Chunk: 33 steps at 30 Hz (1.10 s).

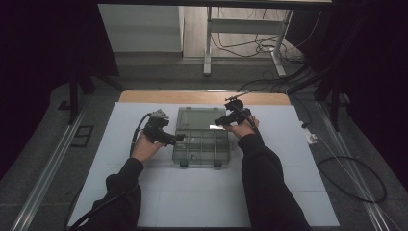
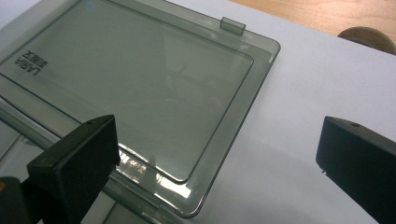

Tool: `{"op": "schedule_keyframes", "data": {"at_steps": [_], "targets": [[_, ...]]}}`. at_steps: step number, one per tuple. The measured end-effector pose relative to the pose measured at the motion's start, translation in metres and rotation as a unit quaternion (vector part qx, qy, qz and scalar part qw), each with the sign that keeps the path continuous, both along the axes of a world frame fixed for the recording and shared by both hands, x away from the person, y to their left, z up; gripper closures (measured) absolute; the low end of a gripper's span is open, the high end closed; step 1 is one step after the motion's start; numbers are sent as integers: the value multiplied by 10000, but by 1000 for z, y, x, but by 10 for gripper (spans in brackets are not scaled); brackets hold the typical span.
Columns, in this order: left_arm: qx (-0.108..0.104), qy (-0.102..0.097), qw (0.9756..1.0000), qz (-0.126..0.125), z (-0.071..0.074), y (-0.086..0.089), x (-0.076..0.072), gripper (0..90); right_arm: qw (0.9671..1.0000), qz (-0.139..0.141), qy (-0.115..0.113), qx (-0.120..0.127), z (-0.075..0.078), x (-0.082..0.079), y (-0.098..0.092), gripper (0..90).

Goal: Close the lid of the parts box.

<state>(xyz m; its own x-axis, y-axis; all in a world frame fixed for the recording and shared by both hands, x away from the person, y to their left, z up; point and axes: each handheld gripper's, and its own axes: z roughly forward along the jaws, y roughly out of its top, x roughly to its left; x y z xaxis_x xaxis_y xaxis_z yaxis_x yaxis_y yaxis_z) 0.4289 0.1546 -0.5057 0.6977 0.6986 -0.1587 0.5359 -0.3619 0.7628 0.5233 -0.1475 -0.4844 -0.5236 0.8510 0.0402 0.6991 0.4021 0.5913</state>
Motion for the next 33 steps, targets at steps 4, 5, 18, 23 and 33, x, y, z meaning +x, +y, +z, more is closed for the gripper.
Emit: {"op": "schedule_keyframes", "data": {"at_steps": [4,5,18,23,33], "targets": [[69,-15,10000,-46,-2,-1,-1,0,9999,-15,75,-151,-6,3,0,0],[56,-13,10000,-45,-1,0,-1,0,9998,-11,78,-184,-6,3,1,8],[22,17,10000,5,-3,6,-2,0,9993,-12,231,-305,-6,6,-1,454],[41,-16,10000,8,-2,6,-2,0,9990,-76,217,-392,-6,7,0,598],[93,-45,9999,41,-2,7,-3,0,9967,-610,426,-321,-7,13,5,786]]}}
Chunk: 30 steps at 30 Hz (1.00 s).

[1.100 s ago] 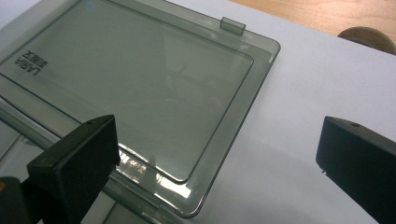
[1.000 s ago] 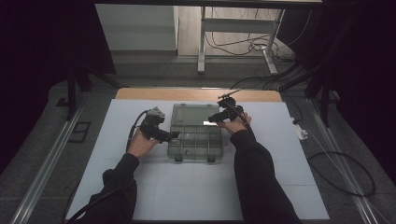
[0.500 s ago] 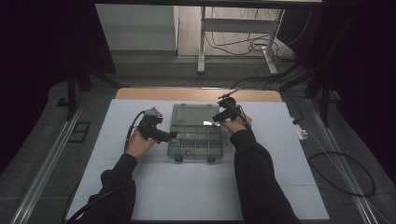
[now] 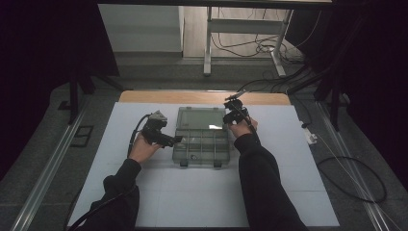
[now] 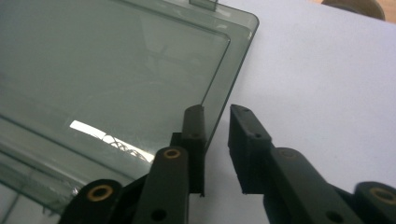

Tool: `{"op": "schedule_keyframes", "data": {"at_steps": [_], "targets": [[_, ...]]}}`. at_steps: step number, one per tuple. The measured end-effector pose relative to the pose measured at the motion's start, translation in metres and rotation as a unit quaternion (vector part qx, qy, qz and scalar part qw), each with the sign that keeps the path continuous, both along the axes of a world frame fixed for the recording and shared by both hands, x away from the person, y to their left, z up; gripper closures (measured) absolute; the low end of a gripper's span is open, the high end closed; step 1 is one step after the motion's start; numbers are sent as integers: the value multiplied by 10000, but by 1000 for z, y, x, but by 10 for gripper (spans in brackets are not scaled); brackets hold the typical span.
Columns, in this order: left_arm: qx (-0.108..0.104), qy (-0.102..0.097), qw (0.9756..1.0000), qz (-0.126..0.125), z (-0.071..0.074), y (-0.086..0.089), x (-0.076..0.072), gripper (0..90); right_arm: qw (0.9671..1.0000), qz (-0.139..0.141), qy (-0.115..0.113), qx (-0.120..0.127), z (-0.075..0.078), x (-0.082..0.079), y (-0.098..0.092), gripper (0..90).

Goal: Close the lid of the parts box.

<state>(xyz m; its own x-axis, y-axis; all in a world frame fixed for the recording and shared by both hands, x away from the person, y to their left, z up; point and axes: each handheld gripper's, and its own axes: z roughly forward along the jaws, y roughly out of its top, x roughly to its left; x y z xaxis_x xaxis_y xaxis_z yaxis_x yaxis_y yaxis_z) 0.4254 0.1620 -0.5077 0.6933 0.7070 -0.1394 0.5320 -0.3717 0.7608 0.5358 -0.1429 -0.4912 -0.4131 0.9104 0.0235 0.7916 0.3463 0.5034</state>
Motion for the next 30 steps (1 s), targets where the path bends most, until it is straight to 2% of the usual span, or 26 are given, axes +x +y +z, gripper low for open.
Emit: {"op": "schedule_keyframes", "data": {"at_steps": [5,8,11,17,20,24,28,30], "targets": [[9,-17,10000,8,1,0,-1,0,9991,-365,196,39,2,3,4,836],[106,-58,9999,15,3,-2,-2,0,9977,-615,285,85,2,4,6,856],[114,-90,9999,5,4,-3,-3,0,9960,-788,349,241,3,4,6,874],[79,-70,9999,85,5,0,-1,0,9951,-852,399,292,4,3,9,888],[90,-70,9998,185,6,3,0,18,9951,-859,298,381,6,1,7,889],[53,-65,9996,263,7,6,2,167,9953,-834,150,459,8,-2,6,890],[-51,37,9994,326,7,11,7,421,9949,-813,11,604,10,-5,2,889],[-85,104,9992,375,6,13,11,498,9947,-812,-24,637,10,-7,1,889]]}}
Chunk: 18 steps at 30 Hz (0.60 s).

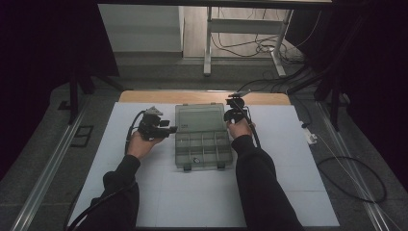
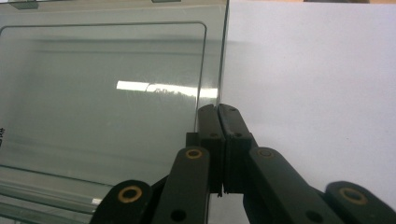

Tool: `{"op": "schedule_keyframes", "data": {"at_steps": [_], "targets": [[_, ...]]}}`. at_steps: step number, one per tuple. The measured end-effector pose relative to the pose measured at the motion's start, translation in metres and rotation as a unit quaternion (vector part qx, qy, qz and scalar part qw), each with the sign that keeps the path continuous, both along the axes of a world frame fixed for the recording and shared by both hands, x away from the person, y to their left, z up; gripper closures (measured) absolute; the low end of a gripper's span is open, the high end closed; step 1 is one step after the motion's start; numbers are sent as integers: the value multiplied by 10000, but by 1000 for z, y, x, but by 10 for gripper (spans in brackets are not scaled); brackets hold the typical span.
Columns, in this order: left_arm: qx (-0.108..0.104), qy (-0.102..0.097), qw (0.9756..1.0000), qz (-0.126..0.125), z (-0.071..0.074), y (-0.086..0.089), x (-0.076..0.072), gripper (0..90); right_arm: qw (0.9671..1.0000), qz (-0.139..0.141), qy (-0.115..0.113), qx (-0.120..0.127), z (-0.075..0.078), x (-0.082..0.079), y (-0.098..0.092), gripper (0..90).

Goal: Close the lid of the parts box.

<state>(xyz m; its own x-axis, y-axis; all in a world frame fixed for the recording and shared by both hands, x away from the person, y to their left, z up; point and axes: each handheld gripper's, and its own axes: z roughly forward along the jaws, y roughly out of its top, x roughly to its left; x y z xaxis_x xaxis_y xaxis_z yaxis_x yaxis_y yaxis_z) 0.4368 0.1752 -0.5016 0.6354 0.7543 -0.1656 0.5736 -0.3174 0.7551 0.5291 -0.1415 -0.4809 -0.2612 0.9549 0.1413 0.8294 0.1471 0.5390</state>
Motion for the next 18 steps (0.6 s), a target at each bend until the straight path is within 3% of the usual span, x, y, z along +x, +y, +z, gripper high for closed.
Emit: {"op": "schedule_keyframes", "data": {"at_steps": [8,18], "targets": [[90,108,9996,257,-3,3,13,870,9997,1,-200,138,4,-6,-3,889],[195,423,9979,459,-19,0,30,888,9989,6,-382,266,6,-12,-7,889]]}}
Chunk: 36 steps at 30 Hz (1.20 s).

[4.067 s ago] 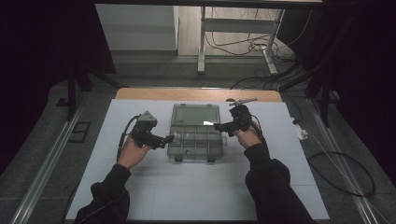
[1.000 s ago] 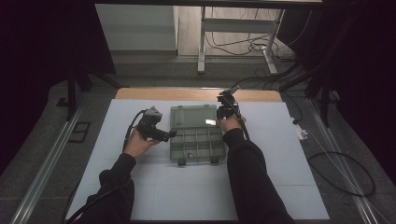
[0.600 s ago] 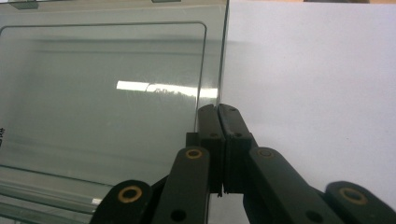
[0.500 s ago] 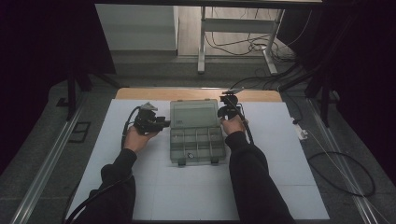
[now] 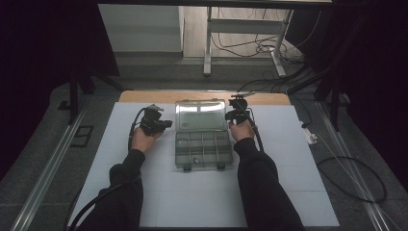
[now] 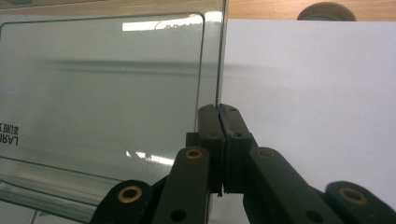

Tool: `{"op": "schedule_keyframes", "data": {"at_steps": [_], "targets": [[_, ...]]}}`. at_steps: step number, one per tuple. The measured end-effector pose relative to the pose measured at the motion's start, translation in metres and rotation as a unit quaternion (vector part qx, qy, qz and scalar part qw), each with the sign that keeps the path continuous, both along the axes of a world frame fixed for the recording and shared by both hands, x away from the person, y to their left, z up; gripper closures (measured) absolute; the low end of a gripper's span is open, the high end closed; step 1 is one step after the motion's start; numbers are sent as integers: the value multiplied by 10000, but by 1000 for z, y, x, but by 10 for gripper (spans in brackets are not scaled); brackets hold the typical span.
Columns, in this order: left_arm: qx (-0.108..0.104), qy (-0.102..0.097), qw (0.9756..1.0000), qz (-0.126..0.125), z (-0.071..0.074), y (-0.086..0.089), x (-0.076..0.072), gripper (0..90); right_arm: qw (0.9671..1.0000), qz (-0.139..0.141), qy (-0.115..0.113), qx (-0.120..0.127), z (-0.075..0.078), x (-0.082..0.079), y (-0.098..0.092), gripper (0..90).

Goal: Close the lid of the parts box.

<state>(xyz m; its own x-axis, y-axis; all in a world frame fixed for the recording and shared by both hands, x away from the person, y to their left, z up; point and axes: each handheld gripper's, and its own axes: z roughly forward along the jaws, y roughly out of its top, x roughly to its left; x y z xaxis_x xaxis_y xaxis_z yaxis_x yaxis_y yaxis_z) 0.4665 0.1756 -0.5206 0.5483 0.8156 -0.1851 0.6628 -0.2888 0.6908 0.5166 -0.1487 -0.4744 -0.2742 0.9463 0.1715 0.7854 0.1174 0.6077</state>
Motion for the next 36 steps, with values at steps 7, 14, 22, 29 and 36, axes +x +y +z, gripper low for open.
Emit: {"op": "schedule_keyframes", "data": {"at_steps": [7,14,22,29,36], "targets": [[23,149,9999,-40,-11,-10,9,888,9999,11,-135,45,2,-5,-2,889],[28,175,9998,-77,-15,-21,13,888,9997,32,-246,39,5,-9,-1,889],[-102,171,9998,45,-13,-24,24,888,9992,77,-390,22,7,-14,-3,890],[-208,97,9996,148,-7,-24,31,888,9988,86,-476,11,9,-18,-3,890],[-296,-60,9995,70,0,-22,33,887,9982,110,-589,42,9,-25,-7,890]]}}
